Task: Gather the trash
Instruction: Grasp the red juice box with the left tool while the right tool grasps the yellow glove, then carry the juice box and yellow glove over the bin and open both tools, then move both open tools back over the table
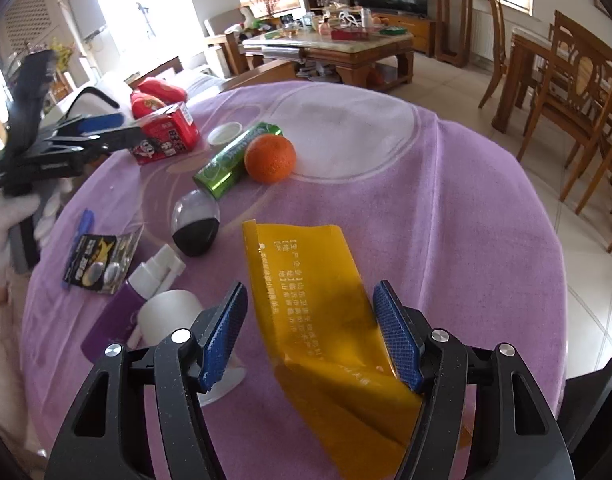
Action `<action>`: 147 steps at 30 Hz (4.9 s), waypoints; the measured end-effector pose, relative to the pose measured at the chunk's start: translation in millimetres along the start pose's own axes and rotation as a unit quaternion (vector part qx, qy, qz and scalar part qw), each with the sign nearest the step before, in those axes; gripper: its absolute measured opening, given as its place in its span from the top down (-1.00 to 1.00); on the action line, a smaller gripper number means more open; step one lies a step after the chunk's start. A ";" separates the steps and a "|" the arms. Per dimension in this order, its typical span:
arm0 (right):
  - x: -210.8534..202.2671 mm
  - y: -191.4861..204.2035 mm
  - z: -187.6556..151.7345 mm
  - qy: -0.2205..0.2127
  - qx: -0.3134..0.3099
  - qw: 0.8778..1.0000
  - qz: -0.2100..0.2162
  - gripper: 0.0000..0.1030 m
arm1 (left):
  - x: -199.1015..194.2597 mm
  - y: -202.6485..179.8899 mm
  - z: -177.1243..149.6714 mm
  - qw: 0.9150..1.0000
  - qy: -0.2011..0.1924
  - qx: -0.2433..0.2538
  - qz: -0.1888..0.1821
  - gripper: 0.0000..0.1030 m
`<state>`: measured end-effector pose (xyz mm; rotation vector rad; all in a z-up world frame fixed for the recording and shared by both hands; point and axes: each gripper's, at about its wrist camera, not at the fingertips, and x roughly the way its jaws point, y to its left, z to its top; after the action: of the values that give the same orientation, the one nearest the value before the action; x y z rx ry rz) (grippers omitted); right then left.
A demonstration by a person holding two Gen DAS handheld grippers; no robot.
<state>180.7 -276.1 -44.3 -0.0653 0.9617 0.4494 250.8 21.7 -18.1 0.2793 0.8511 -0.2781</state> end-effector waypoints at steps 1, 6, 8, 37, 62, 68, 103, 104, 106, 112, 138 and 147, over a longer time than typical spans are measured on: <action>2.2 0.8 0.7 -0.003 -0.001 1.000 -0.007 -0.10 | 10.8 1.0 1.4 1.000 0.010 0.026 0.007 -0.89; -4.2 -5.6 -5.2 -0.007 0.007 1.000 0.001 0.40 | 33.5 -0.1 -2.6 0.996 0.012 0.087 -0.003 -0.89; -6.0 -7.8 -5.9 -0.009 0.008 1.000 0.005 0.40 | 36.0 0.0 -6.2 0.997 0.015 0.081 0.001 -0.58; -215.6 -83.3 -84.8 -0.257 0.169 0.949 -0.063 0.68 | -116.8 -220.7 3.6 0.943 -0.217 -0.066 -0.243 0.37; -287.3 -255.7 -196.9 -0.322 0.305 0.880 -0.172 0.68 | -39.3 -430.5 27.4 0.939 -0.152 0.056 -0.305 0.36; -274.5 -258.1 -193.5 -0.312 0.306 0.885 -0.159 0.68 | -34.1 -435.8 24.0 0.940 -0.129 0.063 -0.311 0.36; -272.6 -240.8 -190.6 -0.317 0.296 0.898 -0.077 -0.73 | -53.8 -445.2 15.4 0.943 -0.175 0.089 -0.267 -0.88; -273.2 -239.7 -190.7 -0.317 0.294 0.899 -0.070 -0.76 | -54.0 -445.5 15.3 0.944 -0.175 0.089 -0.265 -0.88; -276.2 -237.7 -191.3 -0.321 0.292 0.899 -0.067 -0.89 | -53.3 -444.3 15.4 0.945 -0.174 0.086 -0.263 -0.89; -286.9 -232.0 -192.3 -0.332 0.294 0.894 -0.067 -0.90 | -54.2 -439.6 17.2 0.946 -0.178 0.071 -0.262 -0.89; -190.3 -53.7 -99.1 -0.179 0.089 0.979 0.033 -0.90 | -140.0 -132.8 -67.5 0.977 -0.144 -0.137 -0.071 -0.89; -125.2 83.0 -91.5 -0.069 -0.076 0.993 0.065 -0.89 | -94.8 -5.8 -108.2 0.971 -0.019 -0.240 -0.004 -0.89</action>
<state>15.5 -266.4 15.4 -0.1072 0.7980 0.6394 113.9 66.4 -14.0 -0.1809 0.8549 -0.0776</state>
